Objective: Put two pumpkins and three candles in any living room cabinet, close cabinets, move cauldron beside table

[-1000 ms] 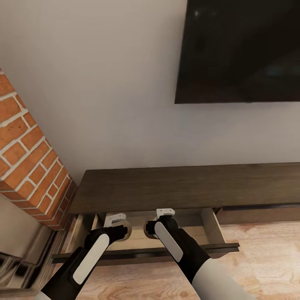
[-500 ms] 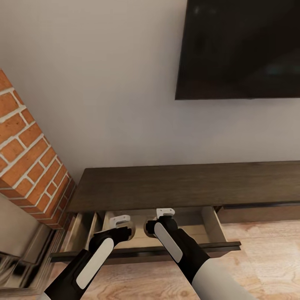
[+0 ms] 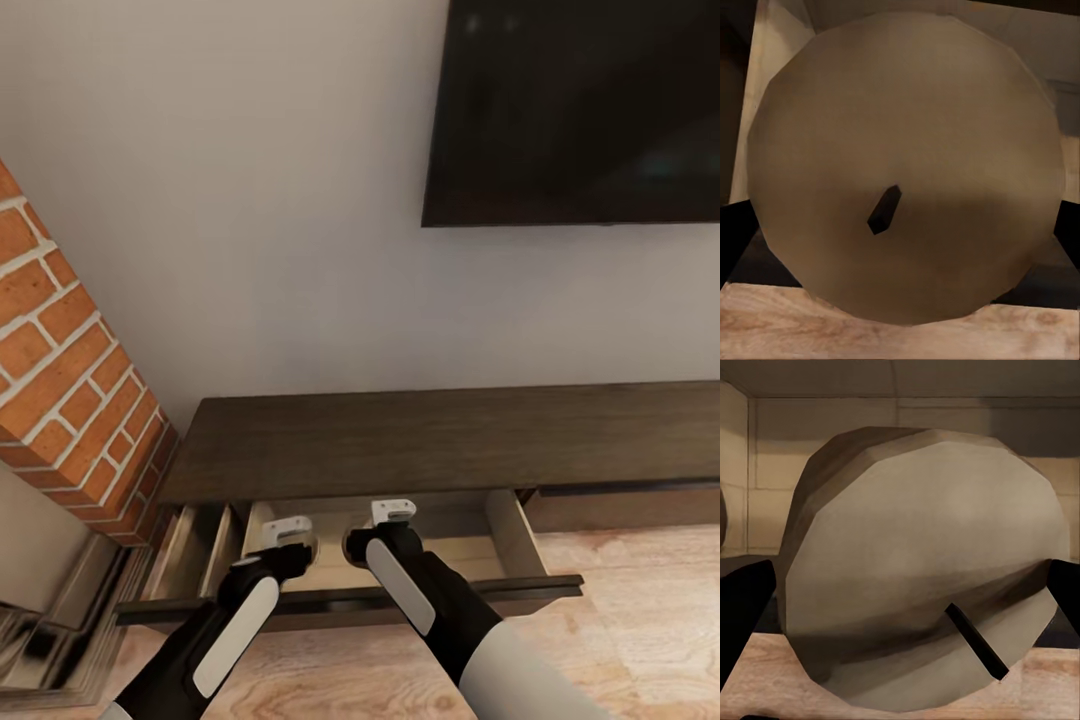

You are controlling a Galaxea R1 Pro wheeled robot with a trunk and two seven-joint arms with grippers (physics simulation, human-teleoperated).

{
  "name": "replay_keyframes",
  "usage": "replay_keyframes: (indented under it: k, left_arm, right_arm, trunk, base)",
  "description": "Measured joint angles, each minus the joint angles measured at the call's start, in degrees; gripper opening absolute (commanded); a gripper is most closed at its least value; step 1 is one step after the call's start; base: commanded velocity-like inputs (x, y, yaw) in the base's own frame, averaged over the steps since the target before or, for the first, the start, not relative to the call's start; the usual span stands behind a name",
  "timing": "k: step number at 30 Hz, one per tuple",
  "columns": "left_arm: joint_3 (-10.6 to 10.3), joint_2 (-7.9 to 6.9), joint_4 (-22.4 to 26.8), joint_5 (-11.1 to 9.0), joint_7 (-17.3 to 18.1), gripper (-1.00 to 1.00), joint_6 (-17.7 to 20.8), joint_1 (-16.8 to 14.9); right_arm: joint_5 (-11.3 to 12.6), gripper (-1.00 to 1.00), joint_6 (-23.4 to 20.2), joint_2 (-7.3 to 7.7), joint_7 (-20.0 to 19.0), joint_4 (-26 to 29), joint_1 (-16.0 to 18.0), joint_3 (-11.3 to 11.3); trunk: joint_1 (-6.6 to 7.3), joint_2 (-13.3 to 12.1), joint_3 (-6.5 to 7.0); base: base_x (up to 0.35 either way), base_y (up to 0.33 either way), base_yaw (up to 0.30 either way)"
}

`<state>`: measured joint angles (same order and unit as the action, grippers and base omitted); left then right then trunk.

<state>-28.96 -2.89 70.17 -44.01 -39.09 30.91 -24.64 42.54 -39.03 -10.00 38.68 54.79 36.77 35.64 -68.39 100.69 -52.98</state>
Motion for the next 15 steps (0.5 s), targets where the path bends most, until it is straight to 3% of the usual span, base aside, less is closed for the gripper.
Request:
replay_keyframes:
  k: [2,5,15]
  left_arm:
    - [0.0,0.14,0.0,1.4,0.2,-1.00,-0.1,0.0]
    - [0.0,0.40,0.0,1.9,0.3,-1.00,-0.2,0.0]
    - [-0.2,0.57,0.0,2.0,0.4,-1.00,-1.9,0.0]
  right_arm:
    - [0.0,-1.00,0.1,0.00,0.0,0.0,0.0,0.4]
    - [-0.1,-1.00,0.2,0.00,0.0,0.0,0.0,0.6]
    - [-0.1,-1.00,0.2,0.00,0.0,0.0,0.0,0.7]
  trunk:
    - [-0.44,0.8,-0.36]
    - [-1.10,2.0,-0.90]
    - [-3.30,6.0,-2.69]
  base:
    - [0.000,0.000,0.000]
    - [0.000,0.000,0.000]
    - [0.000,0.000,0.000]
